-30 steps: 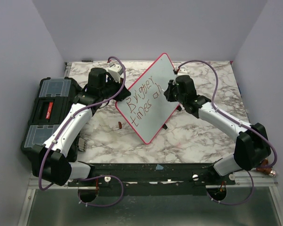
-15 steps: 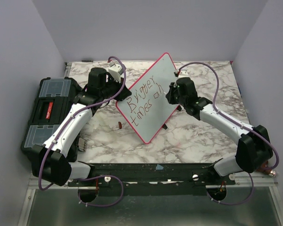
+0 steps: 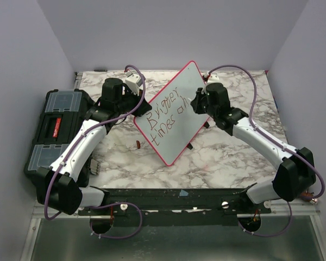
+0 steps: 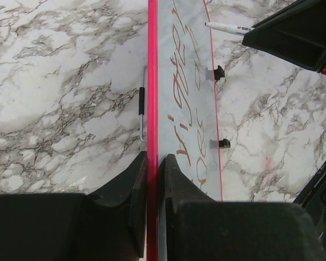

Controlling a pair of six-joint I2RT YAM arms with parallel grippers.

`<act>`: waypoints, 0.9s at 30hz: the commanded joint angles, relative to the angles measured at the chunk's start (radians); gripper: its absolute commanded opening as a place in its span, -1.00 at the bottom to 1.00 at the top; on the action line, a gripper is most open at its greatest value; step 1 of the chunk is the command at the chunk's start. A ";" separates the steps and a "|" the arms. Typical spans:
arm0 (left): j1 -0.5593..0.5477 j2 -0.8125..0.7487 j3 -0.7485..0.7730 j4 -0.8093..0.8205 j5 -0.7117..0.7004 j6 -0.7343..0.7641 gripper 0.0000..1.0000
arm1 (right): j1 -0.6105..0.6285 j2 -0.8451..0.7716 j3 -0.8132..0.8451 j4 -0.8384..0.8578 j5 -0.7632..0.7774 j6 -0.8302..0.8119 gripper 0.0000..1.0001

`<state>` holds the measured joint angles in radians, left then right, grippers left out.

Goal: Write a sentence on the whiteboard
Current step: Write on the whiteboard at the whiteboard stand.

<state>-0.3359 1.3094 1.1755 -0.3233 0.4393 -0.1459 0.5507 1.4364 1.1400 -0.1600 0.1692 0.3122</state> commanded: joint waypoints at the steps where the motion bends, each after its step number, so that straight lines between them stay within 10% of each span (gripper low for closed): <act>1: -0.006 -0.013 0.000 0.022 -0.033 0.106 -1.00 | 0.006 0.031 0.057 -0.003 0.015 -0.016 -0.99; 27: -0.008 -0.012 0.003 0.021 -0.026 0.108 -1.00 | -0.055 0.122 0.070 0.029 -0.068 0.002 -0.99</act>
<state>-0.3363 1.3094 1.1755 -0.3305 0.4400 -0.1459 0.5018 1.5341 1.1851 -0.1501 0.1253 0.3134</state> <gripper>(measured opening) 0.138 0.123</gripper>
